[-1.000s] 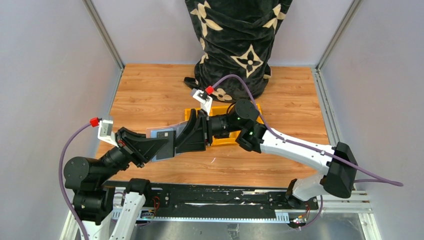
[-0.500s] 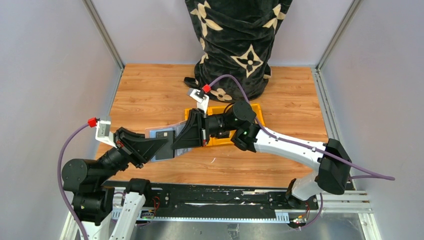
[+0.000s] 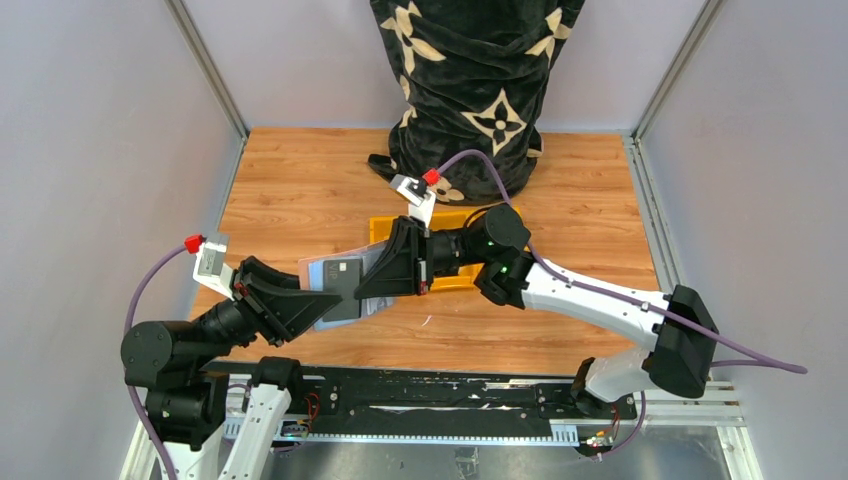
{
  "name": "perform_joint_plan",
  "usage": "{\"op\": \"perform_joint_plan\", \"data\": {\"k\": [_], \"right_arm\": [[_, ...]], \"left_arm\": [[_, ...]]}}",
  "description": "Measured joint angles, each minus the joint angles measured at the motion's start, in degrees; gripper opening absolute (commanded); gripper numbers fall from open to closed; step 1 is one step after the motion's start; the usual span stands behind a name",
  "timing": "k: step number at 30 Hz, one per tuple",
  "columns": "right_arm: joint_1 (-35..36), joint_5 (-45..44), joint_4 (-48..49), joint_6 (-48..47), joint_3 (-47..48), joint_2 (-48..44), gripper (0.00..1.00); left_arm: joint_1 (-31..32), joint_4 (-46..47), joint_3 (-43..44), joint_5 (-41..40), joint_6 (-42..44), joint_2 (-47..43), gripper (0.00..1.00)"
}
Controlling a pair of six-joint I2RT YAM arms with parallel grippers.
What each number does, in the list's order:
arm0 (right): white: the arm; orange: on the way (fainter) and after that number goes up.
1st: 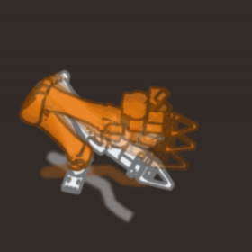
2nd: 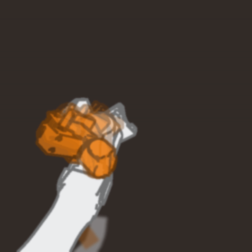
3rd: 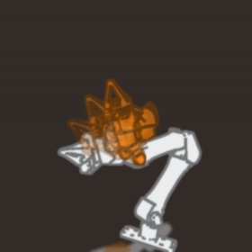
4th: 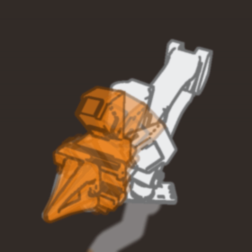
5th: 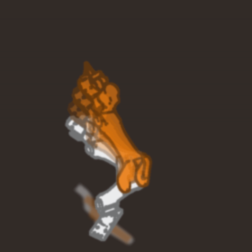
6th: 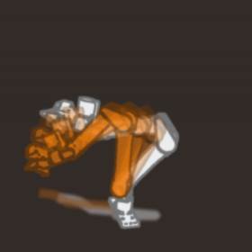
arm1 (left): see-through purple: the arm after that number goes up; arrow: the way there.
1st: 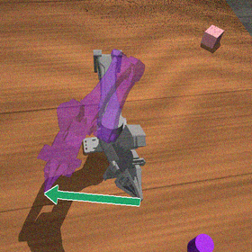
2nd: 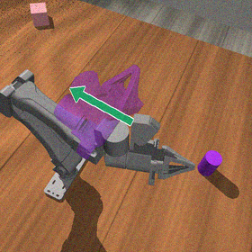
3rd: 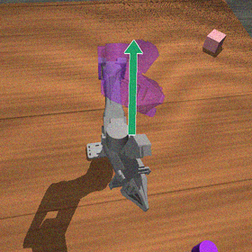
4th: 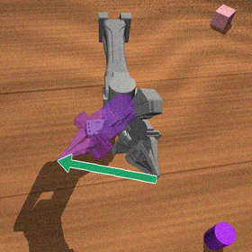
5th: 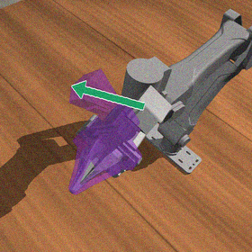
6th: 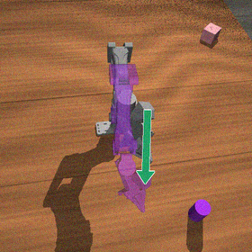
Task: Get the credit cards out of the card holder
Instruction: Remove the credit card from the card holder.
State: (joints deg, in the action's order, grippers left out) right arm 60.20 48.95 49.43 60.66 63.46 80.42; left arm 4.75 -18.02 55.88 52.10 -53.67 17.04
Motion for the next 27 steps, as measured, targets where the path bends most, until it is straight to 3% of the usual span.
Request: {"op": "perform_joint_plan", "data": {"k": [6, 10, 14, 22, 27], "right_arm": [[-0.13, -0.44, -0.66, -1.81, -1.09, -2.86, 0.01], [-0.26, -0.44, -0.66, -2.49, -2.16, -3.87, 0.23], [-0.28, -0.33, 0.85, -1.73, -2.51, -4.0, 0.27], [-0.37, -0.04, 2.99, -0.26, -2.27, -3.82, 0.02], [-0.52, -0.11, 3.34, -0.31, -2.6, -3.87, 0.0]], "left_arm": [[0.0, 1.36, 0.0, 1.73, -1.6, 0.0, 0.13], [0.0, 1.77, 0.0, 2.08, -2.32, 0.0, 0.06], [0.0, 1.86, 0.0, 2.12, -2.34, 0.0, 0.01], [0.0, 1.88, 0.11, 2.03, -2.32, 0.0, 0.0], [0.0, 1.92, 0.59, 2.05, -2.32, 0.0, 0.0]]}}
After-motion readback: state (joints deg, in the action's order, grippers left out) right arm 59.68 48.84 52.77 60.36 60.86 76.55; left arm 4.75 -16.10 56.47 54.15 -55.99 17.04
